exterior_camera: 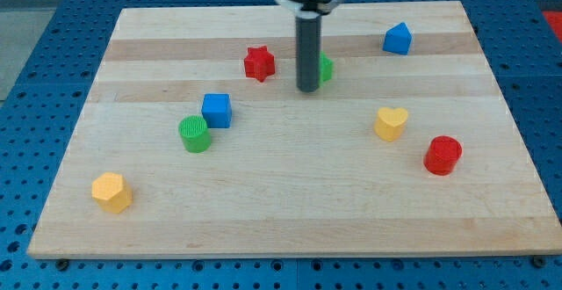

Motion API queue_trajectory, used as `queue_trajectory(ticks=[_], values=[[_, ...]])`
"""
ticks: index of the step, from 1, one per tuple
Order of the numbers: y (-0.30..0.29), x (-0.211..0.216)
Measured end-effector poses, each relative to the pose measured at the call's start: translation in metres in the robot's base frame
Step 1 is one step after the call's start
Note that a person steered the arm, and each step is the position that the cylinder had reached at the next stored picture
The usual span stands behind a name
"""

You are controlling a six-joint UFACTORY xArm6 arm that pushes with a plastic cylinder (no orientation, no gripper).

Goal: Push the red circle to the right side of the yellow heart

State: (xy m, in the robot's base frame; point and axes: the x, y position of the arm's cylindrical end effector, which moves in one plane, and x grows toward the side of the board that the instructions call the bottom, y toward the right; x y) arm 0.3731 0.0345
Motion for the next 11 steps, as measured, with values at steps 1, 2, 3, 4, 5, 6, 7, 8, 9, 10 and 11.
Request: queue_trajectory(ticks=[1, 2, 3, 4, 5, 6, 7, 8, 9, 10, 11], values=[[0.021, -0.037], [0.004, -0.032], [-0.058, 0.003], [-0.149, 0.002], [-0.188, -0.027], [-0.154, -0.055], [-0.118, -0.032], [-0.094, -0.007], [-0.098, -0.012], [-0.12, -0.064], [-0.097, -0.061]])
